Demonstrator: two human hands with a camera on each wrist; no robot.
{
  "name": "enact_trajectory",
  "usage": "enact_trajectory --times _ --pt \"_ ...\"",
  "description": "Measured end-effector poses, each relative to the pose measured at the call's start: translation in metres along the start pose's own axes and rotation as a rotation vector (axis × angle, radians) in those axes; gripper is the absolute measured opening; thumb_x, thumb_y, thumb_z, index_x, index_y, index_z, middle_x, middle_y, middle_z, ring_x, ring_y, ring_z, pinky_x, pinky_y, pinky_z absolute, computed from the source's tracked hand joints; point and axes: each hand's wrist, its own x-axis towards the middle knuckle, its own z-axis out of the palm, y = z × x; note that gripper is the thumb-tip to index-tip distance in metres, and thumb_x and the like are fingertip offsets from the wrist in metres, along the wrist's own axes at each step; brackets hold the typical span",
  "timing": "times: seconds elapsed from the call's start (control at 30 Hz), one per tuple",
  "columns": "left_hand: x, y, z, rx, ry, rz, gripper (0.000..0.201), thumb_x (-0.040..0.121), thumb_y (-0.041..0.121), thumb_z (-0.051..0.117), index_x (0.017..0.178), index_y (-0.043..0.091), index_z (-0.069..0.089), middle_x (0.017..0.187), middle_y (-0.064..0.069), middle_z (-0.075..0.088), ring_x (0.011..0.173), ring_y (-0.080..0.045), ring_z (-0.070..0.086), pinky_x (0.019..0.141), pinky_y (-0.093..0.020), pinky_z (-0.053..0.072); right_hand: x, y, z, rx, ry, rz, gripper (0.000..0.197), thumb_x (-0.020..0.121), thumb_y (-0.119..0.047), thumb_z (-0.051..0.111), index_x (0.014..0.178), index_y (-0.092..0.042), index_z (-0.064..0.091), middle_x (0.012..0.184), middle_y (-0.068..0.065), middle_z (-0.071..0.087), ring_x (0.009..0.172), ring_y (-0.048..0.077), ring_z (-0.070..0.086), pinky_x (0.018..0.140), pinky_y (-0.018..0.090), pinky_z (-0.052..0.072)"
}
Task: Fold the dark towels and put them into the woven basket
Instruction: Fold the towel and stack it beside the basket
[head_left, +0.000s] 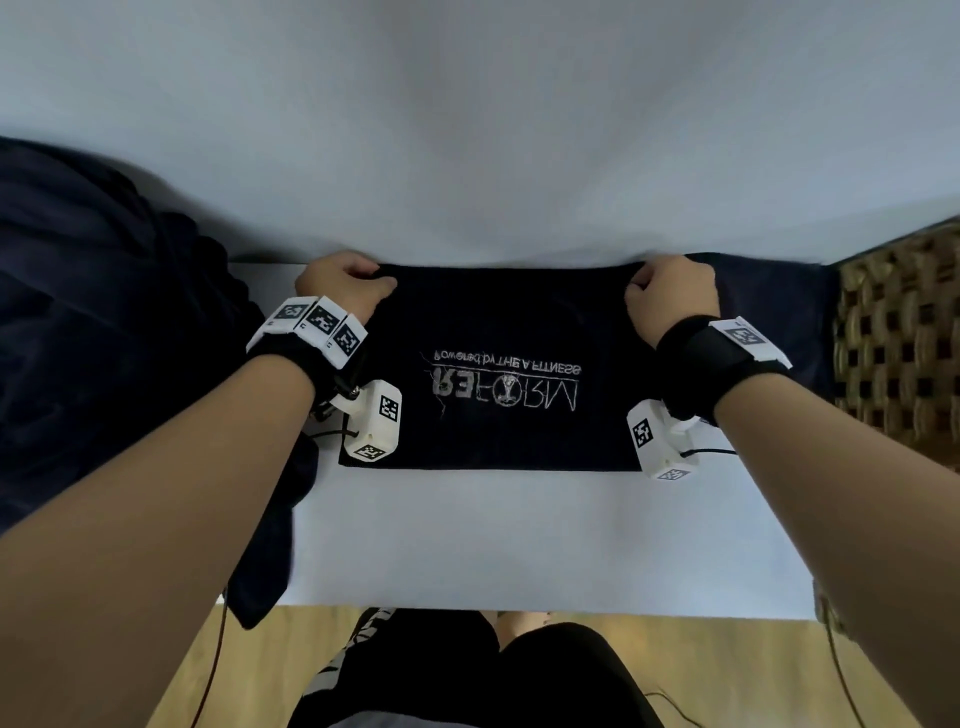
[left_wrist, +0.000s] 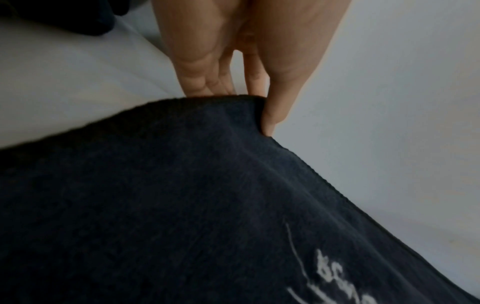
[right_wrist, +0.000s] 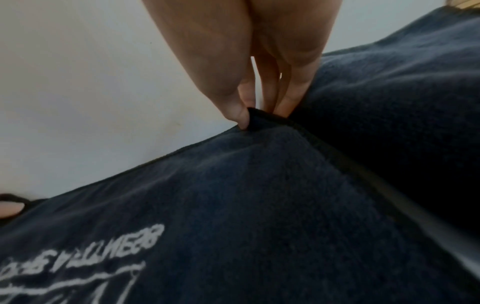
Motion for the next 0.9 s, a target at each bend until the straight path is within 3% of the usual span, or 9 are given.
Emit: enact_trajectory --times 0.1,0.17,0.3,0.43,0.57,0.63,0.73,0.8,0.9 --pt "-0.002 -0.001 -0.003 -0.063 -0.016 -0.026 0.019 0.061 0.039 0.081 0.055 0.047 0.065 0.059 0.029 0.063 0.057 0.013 0.059 0.049 0.001 0.037 0.0 0.003 0.003 0.022 -0.003 -0.04 0.019 0.092 -0.01 0.054 0.096 -0.005 0.072 0.111 0.017 0.065 0.105 0.033 0.058 0.081 0.029 0.042" --pt "-0.003 -0.001 -0.003 -0.088 0.001 -0.03 0.02 0.061 0.038 0.082 0.054 0.045 0.065 0.06 0.026 0.064 0.06 0.009 0.061 0.052 -0.003 0.039 0.0 0.006 0.005 0.083 0.021 -0.049 0.017 0.092 -0.014 0.057 0.098 -0.009 0.073 0.112 0.013 0.066 0.106 0.03 0.059 0.084 0.028 0.042" --pt "-0.007 0.002 -0.002 -0.19 -0.026 -0.082 0.019 0.056 0.036 0.087 0.056 0.037 0.068 0.067 0.027 0.067 0.067 0.006 0.065 0.063 -0.01 0.047 -0.002 0.009 0.008 0.159 0.069 -0.034 0.017 0.092 -0.02 0.061 0.099 -0.013 0.075 0.106 0.007 0.072 0.105 0.026 0.062 0.081 0.02 0.038" --pt "-0.017 0.007 -0.001 -0.258 -0.086 -0.109 0.019 0.054 0.032 0.089 0.062 0.031 0.072 0.064 0.022 0.069 0.06 0.006 0.066 0.054 -0.007 0.047 -0.013 0.015 -0.003 0.25 0.141 -0.029 0.017 0.091 -0.023 0.064 0.1 -0.014 0.076 0.102 0.003 0.074 0.105 0.02 0.064 0.081 0.014 0.035" --pt "-0.032 0.011 -0.006 -0.281 -0.02 -0.017 0.017 0.067 0.03 0.087 0.075 0.027 0.072 0.075 0.013 0.07 0.072 -0.004 0.066 0.075 -0.018 0.052 -0.036 0.027 -0.018 0.365 0.185 -0.019 0.017 0.09 -0.025 0.066 0.1 -0.018 0.077 0.099 -0.001 0.075 0.098 0.013 0.065 0.085 0.012 0.039" --pt "-0.045 0.015 -0.014 -0.349 0.023 0.058 0.017 0.073 0.027 0.084 0.085 0.023 0.073 0.067 0.016 0.068 0.063 0.002 0.062 0.069 -0.016 0.05 -0.05 0.032 -0.027 0.423 0.215 -0.017 0.016 0.09 -0.026 0.068 0.1 -0.019 0.077 0.097 -0.004 0.074 0.094 0.008 0.064 0.084 0.007 0.038" --pt "-0.07 0.018 -0.029 -0.433 0.072 0.157 0.015 0.079 0.02 0.08 0.09 0.023 0.071 0.053 0.023 0.061 0.054 0.009 0.054 0.063 -0.006 0.044 -0.073 0.037 -0.039 0.507 0.29 -0.016 0.014 0.087 -0.025 0.071 0.096 -0.018 0.078 0.088 -0.009 0.072 0.084 0.002 0.061 0.073 -0.006 0.034" --pt "-0.088 0.018 -0.04 -0.444 0.093 0.2 0.012 0.081 0.019 0.079 0.087 0.024 0.069 0.059 0.02 0.062 0.059 0.008 0.055 0.066 -0.005 0.043 -0.093 0.04 -0.047 0.563 0.332 -0.009 0.012 0.086 -0.024 0.072 0.094 -0.018 0.079 0.082 -0.012 0.068 0.081 0.002 0.063 0.071 -0.006 0.035" --pt "-0.119 0.016 -0.059 -0.45 0.113 0.225 0.009 0.082 0.024 0.077 0.09 0.021 0.072 0.08 0.003 0.064 0.071 -0.001 0.057 0.072 -0.009 0.046 -0.126 0.047 -0.061 0.621 0.382 -0.032 0.011 0.086 -0.024 0.073 0.094 -0.018 0.079 0.082 -0.01 0.069 0.08 0.004 0.064 0.075 0.001 0.042"
